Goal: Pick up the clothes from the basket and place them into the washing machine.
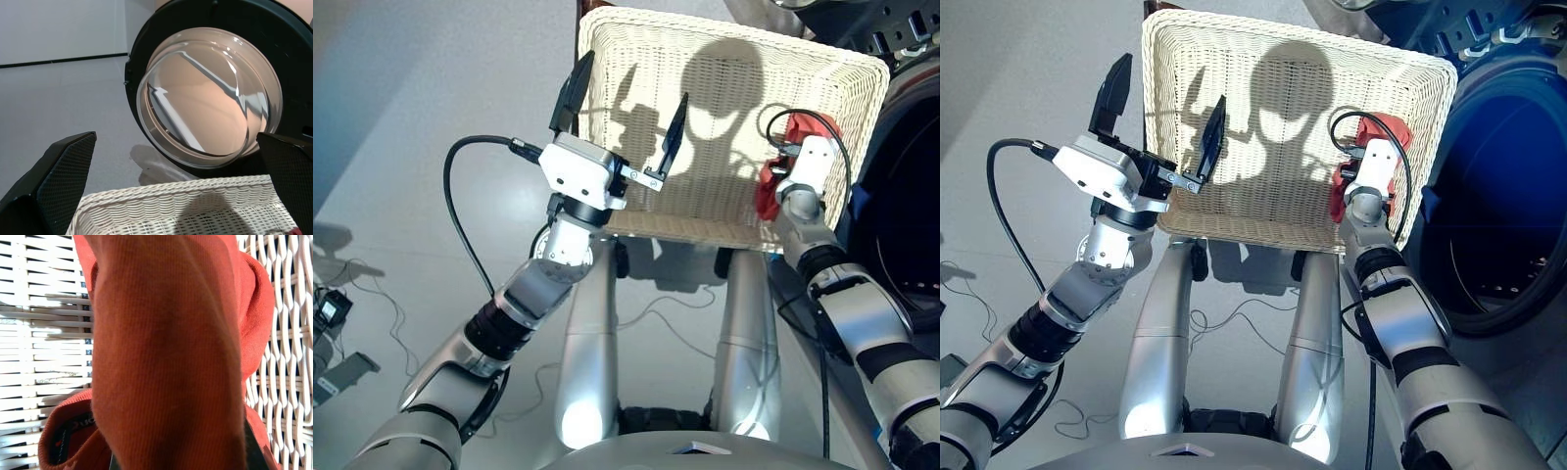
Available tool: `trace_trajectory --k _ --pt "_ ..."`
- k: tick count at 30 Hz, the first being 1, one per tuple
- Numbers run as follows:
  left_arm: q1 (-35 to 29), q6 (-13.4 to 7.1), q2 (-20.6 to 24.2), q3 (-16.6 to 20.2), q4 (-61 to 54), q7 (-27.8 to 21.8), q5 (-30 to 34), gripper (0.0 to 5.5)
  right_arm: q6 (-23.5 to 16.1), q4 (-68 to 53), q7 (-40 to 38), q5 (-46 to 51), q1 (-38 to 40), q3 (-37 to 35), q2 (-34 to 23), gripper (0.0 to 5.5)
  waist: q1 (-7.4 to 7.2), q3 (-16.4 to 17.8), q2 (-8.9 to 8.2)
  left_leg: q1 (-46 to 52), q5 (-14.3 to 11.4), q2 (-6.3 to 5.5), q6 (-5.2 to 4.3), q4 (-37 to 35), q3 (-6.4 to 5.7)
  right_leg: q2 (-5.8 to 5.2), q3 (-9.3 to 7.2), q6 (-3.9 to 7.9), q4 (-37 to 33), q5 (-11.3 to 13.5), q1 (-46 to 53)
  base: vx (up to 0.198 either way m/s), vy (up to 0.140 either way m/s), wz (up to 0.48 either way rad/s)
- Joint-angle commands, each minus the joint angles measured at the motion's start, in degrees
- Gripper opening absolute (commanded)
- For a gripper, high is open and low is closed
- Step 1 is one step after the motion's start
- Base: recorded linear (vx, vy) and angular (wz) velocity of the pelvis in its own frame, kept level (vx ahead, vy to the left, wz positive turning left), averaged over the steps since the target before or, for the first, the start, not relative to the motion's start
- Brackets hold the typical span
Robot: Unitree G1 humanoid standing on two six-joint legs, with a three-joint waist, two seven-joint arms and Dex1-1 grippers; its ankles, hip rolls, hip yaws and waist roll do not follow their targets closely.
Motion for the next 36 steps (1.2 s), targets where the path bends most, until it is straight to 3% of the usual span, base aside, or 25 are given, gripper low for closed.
trace_trajectory --k 1,12,15,17,20,23,25,26,32,36 --pt "1.3 -2.09 -0.13 2.78 -7.23 -0.45 0.47 5.5 -1.52 -4.09 0.78 3.74 4.04 -0.5 -1.38 0.0 -0.6 -0.87 2.36 1.23 -7.62 0.88 0.51 7.23 2.89 0.85 -0.51 1.74 -6.77 4.85 3.5 0.0 0.0 0.0" --pt "4.82 -2.12 2.01 5.37 -7.94 0.7 3.02 5.5 -7.86 -33.3 2.12 6.85 22.8 -2.58 -3.02 0.0 -3.6 -0.87 -1.24 3.03 -6.7 1.03 0.43 4.65 2.6 1.05 -0.69 2.13 -9.47 5.66 5.45 0.0 0.0 0.0" --pt "5.29 -2.21 3.14 6.16 -8.13 1.1 4.01 5.5 -10.07 -37.88 1.05 7.42 27.08 -6.5 -3.77 0.0 -4.26 -0.87 -1.75 3.21 -6.71 1.03 0.44 4.42 2.43 1.11 -0.74 2.2 -9.7 5.7 5.68 0.0 0.0 0.0" --pt "6.38 -2.27 3.89 7.4 -8.77 2.15 4.96 5.5 -13.62 -42.51 -3.7 6.35 30.75 -13.2 -3.38 0.0 -4.96 -0.87 -2.25 3.5 -6.85 1.02 0.51 4.15 2.42 1.18 -0.72 2.31 -9.93 5.57 5.87 0.0 0.0 0.0" --pt "6.89 -2.32 4.45 8.1 -9.23 2.93 5.54 5.5 -15.88 -43.16 -8.66 3.89 32.52 -18.22 -2.73 0.0 -5.19 -0.87 -2.37 3.75 -7.09 1.04 0.55 4.23 2.4 1.15 -0.65 2.35 -9.8 5.42 6.05 0.0 0.0 0.0" --pt "7.01 -3.19 5.05 8.72 -9.67 4.9 6.34 5.5 -19.05 -40.29 -20.92 -2.71 31.87 -25.47 -2.77 0.0 -5.45 -0.87 -2.11 4.19 -7.51 0.9 0.62 4.31 2.33 1.13 -0.67 2.36 -9.84 5.14 6.57 0.0 0.0 0.0" --pt "6.59 -3.38 5.07 8.73 -9.79 5.26 6.46 5.5 -18.95 -39.95 -22.04 -3.35 31.5 -26.05 -2.48 0.0 -5.36 -0.87 -2.05 3.83 -6.89 0.89 0.71 3.97 2.32 1.12 -0.66 2.35 -10.17 5.78 6.22 0.0 0.0 0.0" --pt "6.55 -3.67 5.09 8.47 -10.17 6.28 6.54 5.5 -19.9 -37.27 -26.91 -3.73 30.71 -28.99 -2.84 0.0 -5.38 -0.87 -1.96 4.55 -7.71 0.84 0.69 4.28 2.18 1.15 -0.67 2.43 -9.72 4.94 6.9 0.0 0.0 0.0" --pt "4.68 -3.9 5.58 6.64 -10.03 7.23 6.89 5.5 -17.16 -29.61 -32.73 -6.02 26.57 -30.89 -7.63 0.0 -4.84 -0.87 -1.63 4.74 -7.82 0.79 0.68 4.47 2.0 1.05 -0.59 2.48 -9.54 4.96 7.12 0.0 0.0 0.0" --pt "3.61 -4.45 5.72 5.42 -9.98 6.81 5.8 5.5 -14.31 -19.48 -29.78 -2.16 22.12 -29.03 -13.15 0.0 -3.96 -0.87 -1.13 4.96 -7.74 0.76 0.54 4.4 1.87 0.97 -0.51 2.47 -9.5 5.03 7.3 0.0 0.0 0.0"
